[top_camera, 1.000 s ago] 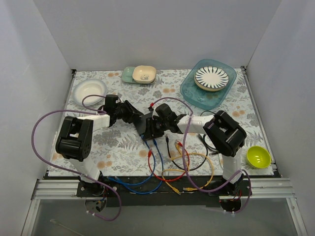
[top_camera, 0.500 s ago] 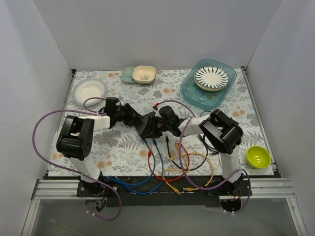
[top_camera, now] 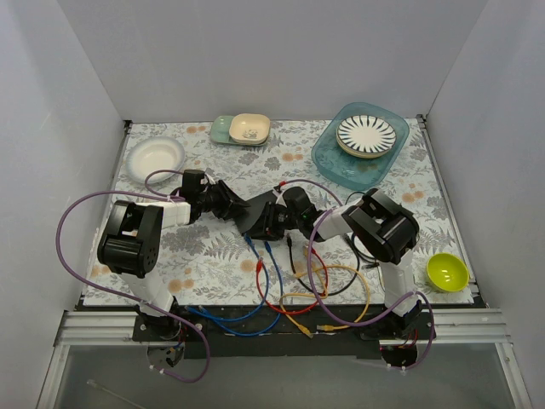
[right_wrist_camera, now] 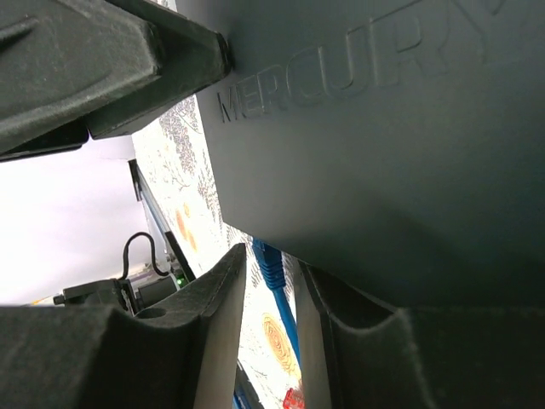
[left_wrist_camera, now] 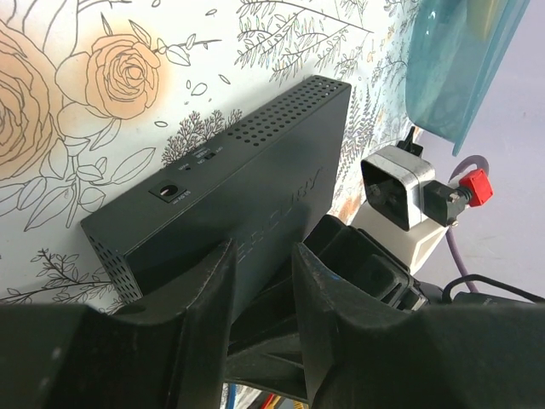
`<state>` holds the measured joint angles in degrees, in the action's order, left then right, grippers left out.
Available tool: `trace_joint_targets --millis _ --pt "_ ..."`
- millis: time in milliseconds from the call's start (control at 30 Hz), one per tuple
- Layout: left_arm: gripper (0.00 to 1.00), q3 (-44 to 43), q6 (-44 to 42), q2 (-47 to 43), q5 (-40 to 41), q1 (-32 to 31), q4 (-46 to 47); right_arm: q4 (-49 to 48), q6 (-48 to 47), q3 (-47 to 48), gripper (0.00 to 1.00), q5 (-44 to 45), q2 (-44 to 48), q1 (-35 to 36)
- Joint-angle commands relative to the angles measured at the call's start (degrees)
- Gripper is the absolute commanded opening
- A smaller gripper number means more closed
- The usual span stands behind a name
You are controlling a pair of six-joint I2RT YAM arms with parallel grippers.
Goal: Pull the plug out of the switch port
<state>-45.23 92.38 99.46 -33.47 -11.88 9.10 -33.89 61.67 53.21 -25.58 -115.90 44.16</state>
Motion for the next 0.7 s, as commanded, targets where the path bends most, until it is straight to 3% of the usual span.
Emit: trace_joint_targets --millis 0,300,500,667 --pt "0.32 1.64 -1.32 -0.76 0.6 0.1 -1.11 3.91 -0.85 2.59 0.37 1.24 -2.84 0.05" --pt "0.32 2.52 -1.15 -0.93 0.51 0.1 -0.49 6.29 -1.47 5.32 0.37 0.8 -4.69 1.01" --pt "0.32 3.04 -1.24 -1.02 0.34 0.1 -0.23 3.22 0.99 3.39 0.24 0.1 -4.95 1.01" --pt "0.32 3.22 -1.32 -1.11 -0.1 0.1 -0.05 0.84 1.88 2.51 0.08 -1.13 -5.57 1.01"
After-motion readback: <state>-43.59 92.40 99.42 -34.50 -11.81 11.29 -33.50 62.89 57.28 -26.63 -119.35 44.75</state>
